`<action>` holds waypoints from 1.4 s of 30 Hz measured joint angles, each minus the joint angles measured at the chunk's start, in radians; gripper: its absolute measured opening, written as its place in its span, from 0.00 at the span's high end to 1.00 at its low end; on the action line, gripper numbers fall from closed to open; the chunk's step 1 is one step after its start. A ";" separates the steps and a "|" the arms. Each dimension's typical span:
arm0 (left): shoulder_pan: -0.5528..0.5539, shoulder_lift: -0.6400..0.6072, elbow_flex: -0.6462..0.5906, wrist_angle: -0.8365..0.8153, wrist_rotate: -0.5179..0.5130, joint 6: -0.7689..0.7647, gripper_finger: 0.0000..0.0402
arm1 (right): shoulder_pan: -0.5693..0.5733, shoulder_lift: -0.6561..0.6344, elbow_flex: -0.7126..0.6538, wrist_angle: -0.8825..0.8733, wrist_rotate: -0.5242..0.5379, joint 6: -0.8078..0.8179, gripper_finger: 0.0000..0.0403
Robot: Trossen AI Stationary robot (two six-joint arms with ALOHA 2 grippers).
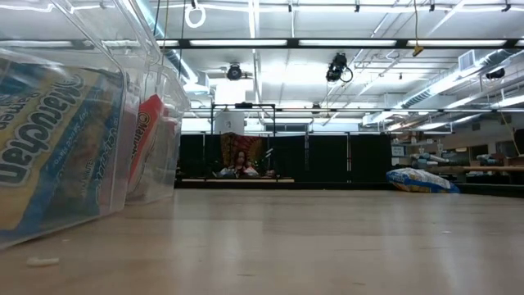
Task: Sort Maruchan noodles
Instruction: Put the blue noodle pack into the bottom transparent bin
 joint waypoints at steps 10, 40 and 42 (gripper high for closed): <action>-0.001 0.000 0.000 0.008 0.062 0.062 0.65 | -0.070 0.010 -0.061 0.087 -0.091 -0.141 0.55; 0.008 0.000 0.000 0.010 -0.067 0.205 0.65 | -0.338 0.004 0.053 0.093 0.354 -0.259 0.96; 0.022 -0.001 0.000 0.028 -0.073 0.224 0.65 | -0.348 -0.003 0.115 0.074 0.401 -0.293 0.96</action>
